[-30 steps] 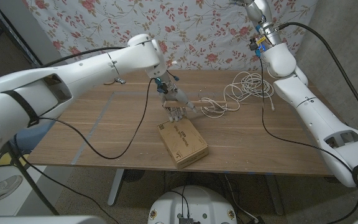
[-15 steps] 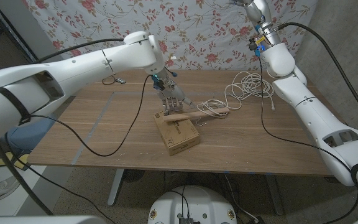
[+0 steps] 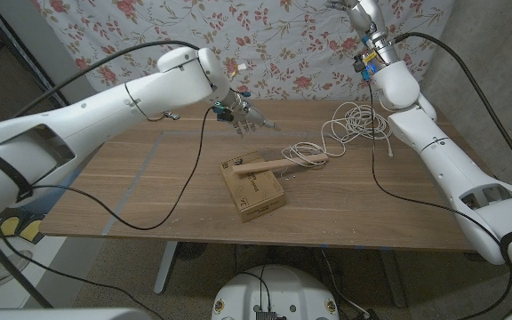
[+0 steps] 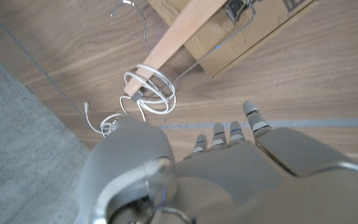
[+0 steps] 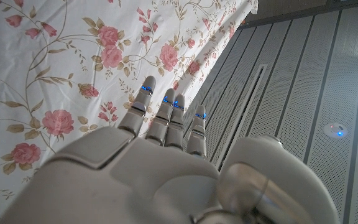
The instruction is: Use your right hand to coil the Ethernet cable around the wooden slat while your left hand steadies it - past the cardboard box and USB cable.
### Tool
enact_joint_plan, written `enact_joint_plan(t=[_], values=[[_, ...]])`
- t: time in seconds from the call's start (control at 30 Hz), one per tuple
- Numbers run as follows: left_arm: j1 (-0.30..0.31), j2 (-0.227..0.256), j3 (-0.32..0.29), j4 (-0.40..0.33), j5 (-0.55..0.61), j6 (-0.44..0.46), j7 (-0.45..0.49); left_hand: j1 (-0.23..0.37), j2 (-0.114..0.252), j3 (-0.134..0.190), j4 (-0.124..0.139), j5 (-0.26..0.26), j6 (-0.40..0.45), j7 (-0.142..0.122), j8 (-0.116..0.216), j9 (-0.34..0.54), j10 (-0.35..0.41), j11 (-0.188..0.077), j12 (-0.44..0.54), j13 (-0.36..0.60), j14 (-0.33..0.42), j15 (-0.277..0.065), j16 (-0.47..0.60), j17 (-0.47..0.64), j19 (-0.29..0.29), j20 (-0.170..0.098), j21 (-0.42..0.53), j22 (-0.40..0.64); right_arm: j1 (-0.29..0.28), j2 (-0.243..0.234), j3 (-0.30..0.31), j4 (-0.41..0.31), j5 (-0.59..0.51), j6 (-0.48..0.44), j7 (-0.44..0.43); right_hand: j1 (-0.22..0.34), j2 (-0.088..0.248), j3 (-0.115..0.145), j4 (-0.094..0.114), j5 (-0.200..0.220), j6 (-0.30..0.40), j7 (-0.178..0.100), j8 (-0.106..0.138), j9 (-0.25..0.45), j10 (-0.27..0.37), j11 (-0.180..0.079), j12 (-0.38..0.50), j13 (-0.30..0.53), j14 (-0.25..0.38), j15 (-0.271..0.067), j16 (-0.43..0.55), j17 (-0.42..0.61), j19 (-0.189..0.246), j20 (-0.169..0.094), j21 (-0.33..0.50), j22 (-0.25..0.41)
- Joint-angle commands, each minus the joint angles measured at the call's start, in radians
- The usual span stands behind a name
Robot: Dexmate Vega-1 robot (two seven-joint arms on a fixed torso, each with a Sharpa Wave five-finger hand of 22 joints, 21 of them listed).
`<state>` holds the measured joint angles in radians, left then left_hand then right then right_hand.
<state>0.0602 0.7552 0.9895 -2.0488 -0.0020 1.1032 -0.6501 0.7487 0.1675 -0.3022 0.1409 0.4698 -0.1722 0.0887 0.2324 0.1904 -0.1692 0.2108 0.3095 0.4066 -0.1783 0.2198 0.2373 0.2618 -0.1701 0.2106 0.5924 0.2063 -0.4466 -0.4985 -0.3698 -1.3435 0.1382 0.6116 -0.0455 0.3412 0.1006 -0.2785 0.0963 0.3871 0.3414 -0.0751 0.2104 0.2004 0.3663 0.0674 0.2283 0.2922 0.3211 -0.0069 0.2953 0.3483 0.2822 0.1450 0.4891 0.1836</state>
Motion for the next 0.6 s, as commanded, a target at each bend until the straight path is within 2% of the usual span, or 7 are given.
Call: enact_joint_plan(t=[0.03,0.17,0.27,0.4,0.5,0.53,0.6], values=[[0.357,-0.026,-0.326,-0.17,0.142,-0.102,0.349,-0.01,-0.01,0.014,-0.01,-0.04,-0.216,-0.027,0.01,-0.003,-0.228,0.004,0.014,-0.028,-0.229,-0.002,0.014,-0.025,-0.351,0.002,0.012,-0.003,-0.005,-0.005,-0.007,-0.002,0.097,-0.068,0.066,0.006,0.007,-0.004,0.003,-0.008,0.001,-0.004,-0.005,-0.002,-0.023,-0.012,-0.012,-0.003,-0.025,0.007,-0.016,-0.005,-0.01,0.019,-0.011,0.005],[0.509,-0.084,-0.463,-0.17,0.177,-0.263,0.467,0.002,-0.014,0.035,-0.028,-0.096,-0.141,-0.056,0.001,-0.006,-0.156,-0.001,0.015,-0.07,-0.138,-0.006,0.011,-0.057,-0.223,-0.002,0.036,-0.01,-0.003,-0.008,-0.009,0.003,0.163,-0.11,0.113,0.018,0.012,0.0,-0.002,-0.012,-0.006,-0.005,-0.008,-0.002,-0.061,-0.02,-0.027,-0.009,-0.062,0.018,-0.037,-0.015,-0.027,0.033,-0.023,0.004],[0.582,-0.127,-0.547,-0.138,0.167,-0.406,0.5,-0.003,-0.013,0.038,-0.026,-0.11,-0.117,-0.069,0.001,-0.006,-0.143,-0.007,0.014,-0.08,-0.115,-0.007,0.012,-0.06,-0.194,-0.002,0.04,-0.013,-0.001,-0.013,-0.011,0.008,0.212,-0.144,0.15,0.026,0.014,0.003,-0.005,-0.016,-0.018,-0.006,-0.012,-0.002,-0.086,-0.025,-0.035,-0.014,-0.082,0.024,-0.048,-0.022,-0.037,0.044,-0.032,0.004],[0.637,-0.189,-0.633,-0.069,0.121,-0.568,0.497,-0.008,-0.01,0.041,-0.023,-0.121,-0.109,-0.087,-0.005,-0.006,-0.138,-0.019,0.009,-0.089,-0.107,-0.009,0.009,-0.062,-0.176,-0.001,0.04,-0.015,0.001,-0.018,-0.014,0.017,0.271,-0.181,0.2,0.033,0.017,0.005,-0.006,-0.024,-0.043,-0.016,-0.019,-0.003,-0.133,-0.033,-0.045,-0.025,-0.119,0.033,-0.069,-0.034,-0.06,0.066,-0.051,0.002],[0.669,-0.244,-0.691,-0.003,0.063,-0.701,0.494,-0.017,-0.007,0.042,-0.018,-0.129,-0.097,-0.1,-0.007,-0.007,-0.122,-0.027,0.01,-0.097,-0.101,-0.011,0.007,-0.063,-0.161,-0.001,0.04,-0.016,0.001,-0.027,-0.021,0.013,0.291,-0.22,0.218,0.039,0.02,0.007,-0.007,-0.032,-0.07,-0.031,-0.025,-0.005,-0.176,-0.045,-0.051,-0.039,-0.166,0.042,-0.09,-0.047,-0.087,0.069,-0.072,0.0],[0.683,-0.272,-0.718,0.041,0.022,-0.787,0.494,-0.022,-0.009,0.041,-0.016,-0.134,-0.082,-0.115,-0.006,-0.008,-0.121,-0.042,0.007,-0.102,-0.096,-0.017,0.005,-0.064,-0.153,-0.001,0.039,-0.017,0.007,-0.02,-0.022,0.03,0.329,-0.231,0.257,0.041,0.022,0.007,-0.008,-0.036,-0.081,-0.041,-0.027,-0.006,-0.191,-0.048,-0.052,-0.044,-0.191,0.04,-0.099,-0.053,-0.095,0.069,-0.08,-0.001],[0.69,-0.289,-0.733,0.067,0.0,-0.839,0.486,-0.026,-0.009,0.041,-0.014,-0.137,-0.074,-0.122,-0.006,-0.008,-0.112,-0.043,0.008,-0.106,-0.095,-0.024,0.004,-0.065,-0.15,0.0,0.038,-0.018,0.009,-0.015,-0.023,0.041,0.35,-0.233,0.274,0.044,0.025,0.009,-0.008,-0.04,-0.097,-0.048,-0.029,-0.007,-0.214,-0.053,-0.053,-0.053,-0.214,0.041,-0.105,-0.061,-0.106,0.068,-0.091,-0.002]])
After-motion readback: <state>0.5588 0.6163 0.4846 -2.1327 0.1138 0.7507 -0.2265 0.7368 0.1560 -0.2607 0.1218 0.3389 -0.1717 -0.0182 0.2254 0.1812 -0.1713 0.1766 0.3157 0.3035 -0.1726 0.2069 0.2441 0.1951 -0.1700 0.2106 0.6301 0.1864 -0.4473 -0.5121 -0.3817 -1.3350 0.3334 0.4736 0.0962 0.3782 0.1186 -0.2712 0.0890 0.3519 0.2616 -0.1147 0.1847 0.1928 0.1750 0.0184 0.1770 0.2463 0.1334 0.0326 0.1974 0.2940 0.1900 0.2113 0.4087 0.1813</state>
